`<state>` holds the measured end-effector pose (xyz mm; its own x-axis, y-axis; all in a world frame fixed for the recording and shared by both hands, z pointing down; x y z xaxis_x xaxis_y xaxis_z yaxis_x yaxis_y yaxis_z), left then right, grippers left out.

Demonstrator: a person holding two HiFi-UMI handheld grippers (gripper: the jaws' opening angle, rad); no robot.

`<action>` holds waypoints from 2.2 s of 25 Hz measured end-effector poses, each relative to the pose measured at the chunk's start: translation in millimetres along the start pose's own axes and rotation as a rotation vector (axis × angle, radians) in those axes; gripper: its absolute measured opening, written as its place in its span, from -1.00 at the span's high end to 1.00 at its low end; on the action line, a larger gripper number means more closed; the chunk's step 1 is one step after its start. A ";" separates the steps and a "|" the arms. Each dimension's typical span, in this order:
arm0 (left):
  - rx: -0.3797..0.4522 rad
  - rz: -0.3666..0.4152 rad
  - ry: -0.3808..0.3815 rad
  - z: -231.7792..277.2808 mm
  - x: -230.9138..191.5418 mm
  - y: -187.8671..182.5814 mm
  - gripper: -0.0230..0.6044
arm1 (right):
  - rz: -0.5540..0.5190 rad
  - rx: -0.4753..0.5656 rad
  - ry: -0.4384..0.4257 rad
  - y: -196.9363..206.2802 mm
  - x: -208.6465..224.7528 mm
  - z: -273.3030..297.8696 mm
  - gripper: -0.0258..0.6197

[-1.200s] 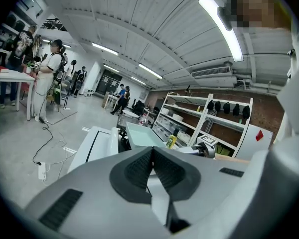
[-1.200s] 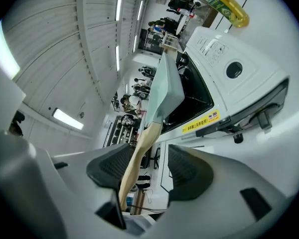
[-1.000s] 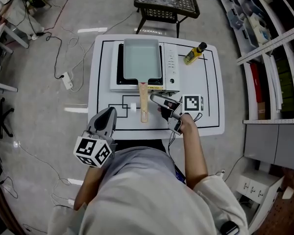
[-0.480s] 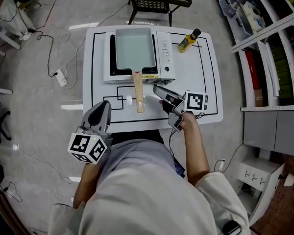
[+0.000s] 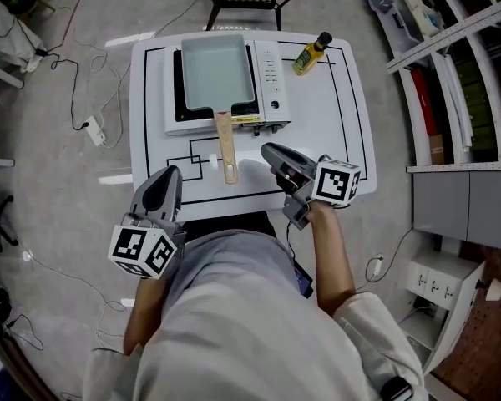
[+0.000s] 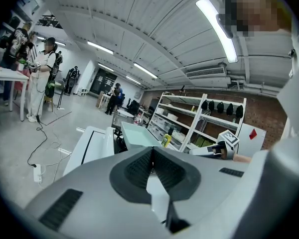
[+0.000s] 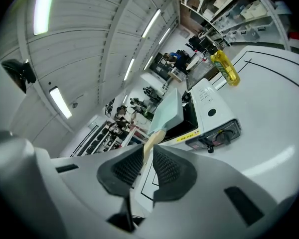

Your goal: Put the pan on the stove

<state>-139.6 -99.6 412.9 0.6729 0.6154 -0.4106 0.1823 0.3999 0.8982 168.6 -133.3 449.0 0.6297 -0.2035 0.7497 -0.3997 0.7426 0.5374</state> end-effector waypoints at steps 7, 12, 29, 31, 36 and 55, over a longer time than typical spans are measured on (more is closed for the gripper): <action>0.007 -0.004 -0.001 -1.7 -1.7 -4.2 0.91 | -0.096 0.057 0.040 5.7 -22.1 -13.5 0.77; 0.022 -0.006 0.003 -4.4 -3.3 -9.3 0.90 | -0.153 0.087 0.084 6.4 -35.5 -23.9 0.79; 0.010 -0.005 -0.012 -16.2 -3.0 -7.8 0.90 | -0.360 0.176 0.261 18.1 -56.4 -58.7 0.85; -0.005 -0.005 -0.022 -17.7 -2.0 -9.2 0.91 | -0.391 0.182 0.279 17.9 -60.6 -59.9 0.87; 0.003 -0.005 -0.018 -17.6 -4.9 -8.5 0.91 | -0.525 0.169 0.335 20.2 -76.3 -56.8 0.89; -0.089 -0.023 -0.022 -10.4 -4.6 6.9 0.91 | -0.608 0.061 0.413 32.7 -84.7 -40.8 0.89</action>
<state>-148.8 -92.5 419.3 0.6851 0.5906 -0.4264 0.1340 0.4732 0.8707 129.4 -65.8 387.3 0.9465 -0.3022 0.1128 0.0708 0.5359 0.8413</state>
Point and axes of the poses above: the fingertips, and each gripper's own axes: z forward along the fingers, x to its right, y out of its underside, the point moved 9 cm from there along -z, backward along the fingers, and after that the axes turned 9 degrees about y, right-handed, at the moved point
